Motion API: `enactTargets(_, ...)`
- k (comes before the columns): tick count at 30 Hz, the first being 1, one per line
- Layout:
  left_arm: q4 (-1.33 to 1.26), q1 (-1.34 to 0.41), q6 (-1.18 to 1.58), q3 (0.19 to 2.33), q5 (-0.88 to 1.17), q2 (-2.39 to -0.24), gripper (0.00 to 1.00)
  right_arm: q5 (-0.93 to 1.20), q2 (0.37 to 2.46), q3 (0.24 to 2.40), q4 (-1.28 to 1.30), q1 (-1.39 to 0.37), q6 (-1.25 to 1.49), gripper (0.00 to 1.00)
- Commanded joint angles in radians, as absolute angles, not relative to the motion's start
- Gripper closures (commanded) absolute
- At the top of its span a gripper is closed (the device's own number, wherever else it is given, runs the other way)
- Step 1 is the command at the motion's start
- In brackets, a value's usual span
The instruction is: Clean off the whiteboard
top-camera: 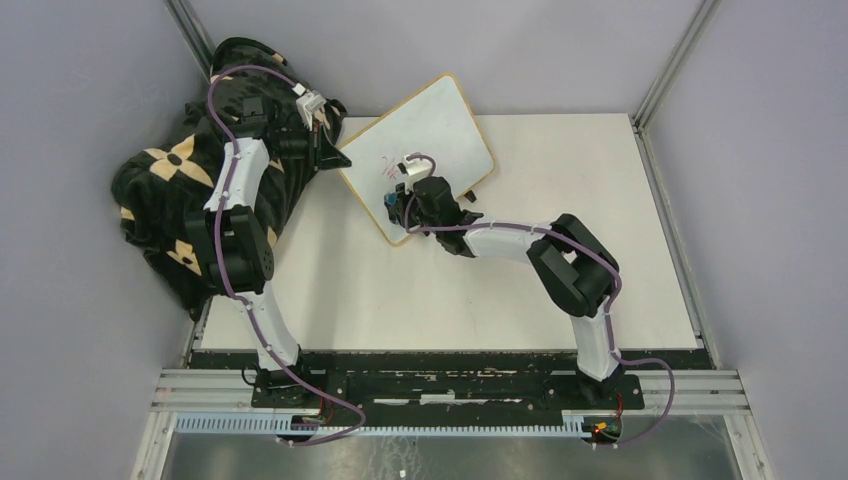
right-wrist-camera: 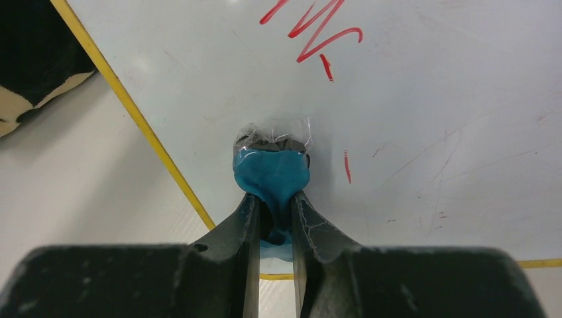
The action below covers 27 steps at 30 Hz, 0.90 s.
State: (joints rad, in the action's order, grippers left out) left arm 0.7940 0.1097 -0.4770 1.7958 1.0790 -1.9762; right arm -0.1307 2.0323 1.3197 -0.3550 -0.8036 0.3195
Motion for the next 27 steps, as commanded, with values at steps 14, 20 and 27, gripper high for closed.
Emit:
enactTargets(14, 0.815, 0.081, -0.532, 1.786, 1.024, -1.991, 0.97, -0.100, 1.987, 1.327, -0.333, -0.582, 0.335, 0.99)
enactTargets(20, 0.816, 0.081, -0.533, 1.778, 1.022, -1.992, 0.97, -0.077, 2.038, 1.488, -0.261, -0.682, 0.314, 0.99)
enactTargets(27, 0.816, 0.080, -0.534, 1.776, 1.026, -1.988, 0.97, -0.053, 2.116, 1.676, -0.173, -0.779, 0.295, 0.99)
